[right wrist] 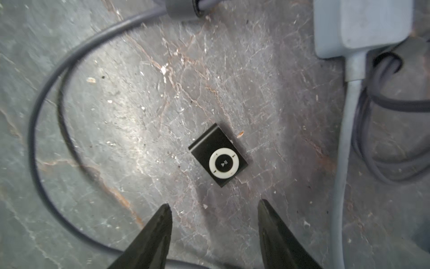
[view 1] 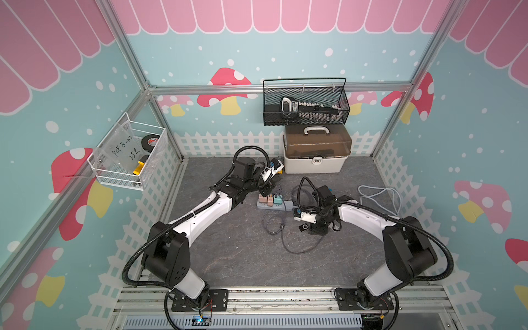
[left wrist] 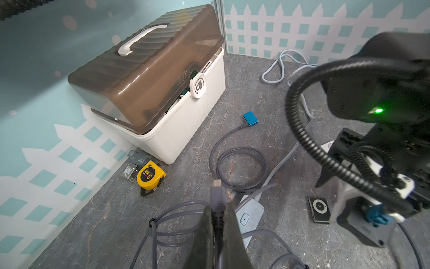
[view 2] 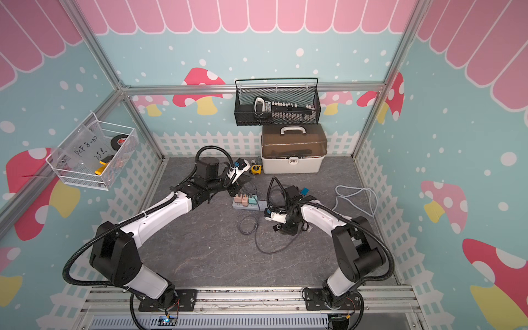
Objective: Charge mp3
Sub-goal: Adjust the mp3 player at the center of the board.
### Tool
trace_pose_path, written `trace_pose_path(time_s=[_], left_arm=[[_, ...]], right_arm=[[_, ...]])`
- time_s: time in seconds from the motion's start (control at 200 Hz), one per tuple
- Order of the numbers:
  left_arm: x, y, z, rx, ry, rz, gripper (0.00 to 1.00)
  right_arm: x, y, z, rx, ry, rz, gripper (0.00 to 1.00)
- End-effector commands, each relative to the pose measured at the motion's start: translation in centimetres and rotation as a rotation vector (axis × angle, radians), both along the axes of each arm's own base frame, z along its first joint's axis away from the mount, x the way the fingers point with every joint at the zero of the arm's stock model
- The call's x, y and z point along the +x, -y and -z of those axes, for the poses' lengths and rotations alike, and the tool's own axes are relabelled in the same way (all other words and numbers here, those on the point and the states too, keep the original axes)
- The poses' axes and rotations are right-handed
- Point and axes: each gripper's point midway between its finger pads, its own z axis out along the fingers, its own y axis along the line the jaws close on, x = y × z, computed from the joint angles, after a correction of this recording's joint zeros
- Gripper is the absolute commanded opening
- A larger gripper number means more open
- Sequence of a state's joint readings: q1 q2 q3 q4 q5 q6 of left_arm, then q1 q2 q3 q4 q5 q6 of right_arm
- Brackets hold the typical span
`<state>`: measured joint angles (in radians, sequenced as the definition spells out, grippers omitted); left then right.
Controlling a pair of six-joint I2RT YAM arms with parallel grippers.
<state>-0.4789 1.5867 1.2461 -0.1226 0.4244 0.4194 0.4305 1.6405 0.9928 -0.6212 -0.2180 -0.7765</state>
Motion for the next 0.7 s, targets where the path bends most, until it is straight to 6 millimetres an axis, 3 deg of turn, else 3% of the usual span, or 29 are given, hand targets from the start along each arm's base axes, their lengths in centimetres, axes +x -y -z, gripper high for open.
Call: trace_pose_path(time_s=[0.0,0.235,0.47,0.695], left_arm=[[0.6,-0.4,-1.4,0.006,0.039,-0.02,0.0],[0.8,-0.6,-1.8,0.015,0.058,-0.027,0.0],[1.3,-1.0,-1.3,0.052,0.073,-0.041,0.0],[1.5,-0.7,-1.4,0.043,0.071,-0.024,0.0]], right_arm=[[0.7,-0.4,0.4,0.004,0.038,-0.197,0.56],[3.3,-0.6,2.1,-0.002,0.074,-0.223,0.57],[0.3,-1.1,2.9,0.047,-0.051,-0.279,0.57],[-0.5,-2.3,2.5,0.06,-0.107,-0.301,0.56]])
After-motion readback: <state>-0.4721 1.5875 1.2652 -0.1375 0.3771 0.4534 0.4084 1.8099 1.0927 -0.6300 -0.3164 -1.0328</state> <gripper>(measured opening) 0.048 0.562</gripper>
